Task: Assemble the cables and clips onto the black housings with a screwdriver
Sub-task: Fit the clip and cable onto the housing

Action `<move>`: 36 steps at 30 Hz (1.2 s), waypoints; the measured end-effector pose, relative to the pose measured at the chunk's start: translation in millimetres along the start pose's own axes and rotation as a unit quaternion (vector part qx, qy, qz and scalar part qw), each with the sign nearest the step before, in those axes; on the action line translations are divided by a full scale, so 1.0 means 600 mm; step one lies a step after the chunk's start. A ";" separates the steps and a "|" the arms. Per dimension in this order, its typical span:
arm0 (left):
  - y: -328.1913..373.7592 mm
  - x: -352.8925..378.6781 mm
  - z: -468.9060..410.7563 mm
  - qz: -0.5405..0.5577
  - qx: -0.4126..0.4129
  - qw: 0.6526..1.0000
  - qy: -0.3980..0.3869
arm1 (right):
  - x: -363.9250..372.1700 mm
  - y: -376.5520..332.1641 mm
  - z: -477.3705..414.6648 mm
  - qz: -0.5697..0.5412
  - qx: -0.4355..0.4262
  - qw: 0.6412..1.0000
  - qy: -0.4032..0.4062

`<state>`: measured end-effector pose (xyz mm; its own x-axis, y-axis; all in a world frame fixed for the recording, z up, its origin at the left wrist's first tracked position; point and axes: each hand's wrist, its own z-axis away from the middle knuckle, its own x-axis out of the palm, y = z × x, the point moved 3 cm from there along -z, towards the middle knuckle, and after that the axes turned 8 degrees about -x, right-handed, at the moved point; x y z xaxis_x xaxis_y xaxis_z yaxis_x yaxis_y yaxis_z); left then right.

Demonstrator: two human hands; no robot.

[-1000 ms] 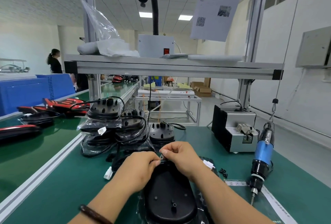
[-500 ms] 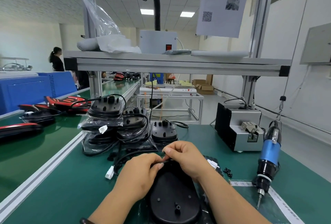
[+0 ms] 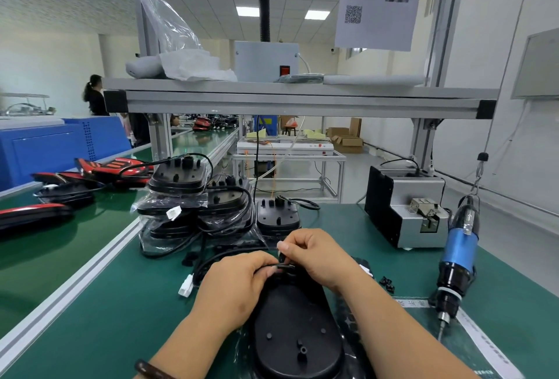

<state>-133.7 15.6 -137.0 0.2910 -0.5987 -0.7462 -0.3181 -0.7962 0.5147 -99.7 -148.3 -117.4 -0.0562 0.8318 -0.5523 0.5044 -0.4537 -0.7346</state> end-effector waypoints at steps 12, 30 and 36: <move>-0.001 -0.002 0.003 -0.002 -0.006 1.000 -0.002 | 0.006 -0.015 -0.001 0.049 -0.043 0.997 -0.029; 0.007 -0.001 0.021 0.000 -0.005 1.000 0.020 | 0.000 -0.007 0.018 -0.001 -0.049 0.998 -0.029; 0.005 0.002 0.022 -0.006 -0.016 1.000 0.026 | 0.006 -0.009 0.017 0.037 -0.063 0.997 -0.010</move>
<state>-146.3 13.7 -142.1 0.3415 -0.5930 -0.7292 -0.2855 -0.8046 0.5206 -111.6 -146.4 -119.5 -0.0309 0.7903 -0.6120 0.6120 -0.4692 -0.6367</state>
